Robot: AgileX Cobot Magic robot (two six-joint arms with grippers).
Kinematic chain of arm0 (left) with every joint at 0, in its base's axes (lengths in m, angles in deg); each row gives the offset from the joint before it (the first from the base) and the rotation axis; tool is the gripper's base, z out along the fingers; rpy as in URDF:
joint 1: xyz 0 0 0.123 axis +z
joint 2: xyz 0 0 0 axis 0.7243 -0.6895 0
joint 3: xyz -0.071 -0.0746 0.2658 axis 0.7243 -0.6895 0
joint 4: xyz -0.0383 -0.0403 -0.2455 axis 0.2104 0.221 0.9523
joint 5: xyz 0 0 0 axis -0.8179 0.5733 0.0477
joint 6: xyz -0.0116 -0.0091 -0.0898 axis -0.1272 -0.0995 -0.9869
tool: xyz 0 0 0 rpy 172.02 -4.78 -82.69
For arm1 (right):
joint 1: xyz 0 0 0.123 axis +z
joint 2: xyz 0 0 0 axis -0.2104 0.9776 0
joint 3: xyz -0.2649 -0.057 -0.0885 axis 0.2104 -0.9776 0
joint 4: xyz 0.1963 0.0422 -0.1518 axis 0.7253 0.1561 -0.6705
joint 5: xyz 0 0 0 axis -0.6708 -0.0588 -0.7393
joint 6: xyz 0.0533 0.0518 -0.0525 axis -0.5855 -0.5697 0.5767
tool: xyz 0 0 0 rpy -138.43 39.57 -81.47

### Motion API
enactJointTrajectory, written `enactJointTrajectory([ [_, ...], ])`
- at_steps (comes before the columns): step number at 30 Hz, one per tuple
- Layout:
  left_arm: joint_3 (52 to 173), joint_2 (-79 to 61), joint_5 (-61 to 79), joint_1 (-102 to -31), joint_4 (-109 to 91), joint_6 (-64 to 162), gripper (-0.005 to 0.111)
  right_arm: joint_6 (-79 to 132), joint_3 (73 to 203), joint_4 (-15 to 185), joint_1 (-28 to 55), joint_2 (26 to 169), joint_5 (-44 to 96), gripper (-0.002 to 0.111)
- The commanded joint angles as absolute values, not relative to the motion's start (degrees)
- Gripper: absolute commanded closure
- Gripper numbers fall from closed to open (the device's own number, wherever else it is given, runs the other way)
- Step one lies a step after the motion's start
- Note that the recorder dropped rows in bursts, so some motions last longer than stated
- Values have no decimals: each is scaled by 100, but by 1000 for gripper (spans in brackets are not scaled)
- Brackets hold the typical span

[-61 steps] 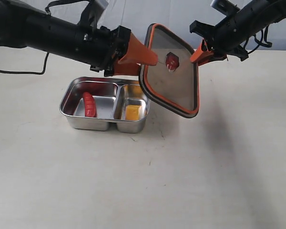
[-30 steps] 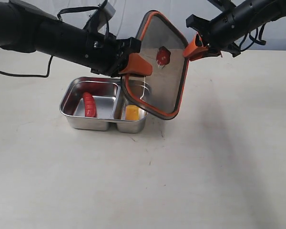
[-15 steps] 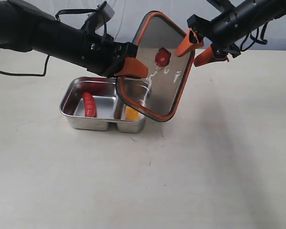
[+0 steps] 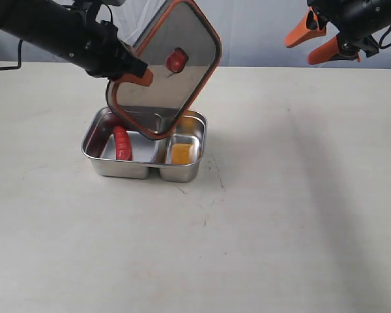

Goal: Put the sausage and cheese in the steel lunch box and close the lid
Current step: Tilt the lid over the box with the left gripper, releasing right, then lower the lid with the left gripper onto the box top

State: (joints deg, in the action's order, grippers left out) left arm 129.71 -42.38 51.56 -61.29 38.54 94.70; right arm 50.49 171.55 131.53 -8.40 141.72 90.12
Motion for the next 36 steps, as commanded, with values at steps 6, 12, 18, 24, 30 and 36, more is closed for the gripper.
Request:
enactJointTrajectory([
  [6, 13273, -3914, 4951, -6134, 2354, 9594, 107, 5090, 17152, 13042, -883, 14111, 8876, 46],
  [12, 13273, -3751, 4810, -6143, 1276, 9989, 107, 5090, 17152, 12961, -883, 14111, 8679, 46],
  [18, 13273, -3762, 4812, -6143, 641, 10542, 107, 5128, 17152, 12961, -883, 14111, 8530, 46],
  [24, 13247, -3762, 4593, -6970, -548, 10542, 107, 5194, 17152, 12923, -883, 14111, 8554, 46],
  [30, 12193, -3762, 3602, -7435, -2941, 7946, 107, 5194, 17152, 12923, -883, 14111, 8693, 46],
  [36, 10985, -3736, 2569, -7825, -6193, 4629, 107, 5206, 17152, 12864, -883, 14111, 8658, 46],
])
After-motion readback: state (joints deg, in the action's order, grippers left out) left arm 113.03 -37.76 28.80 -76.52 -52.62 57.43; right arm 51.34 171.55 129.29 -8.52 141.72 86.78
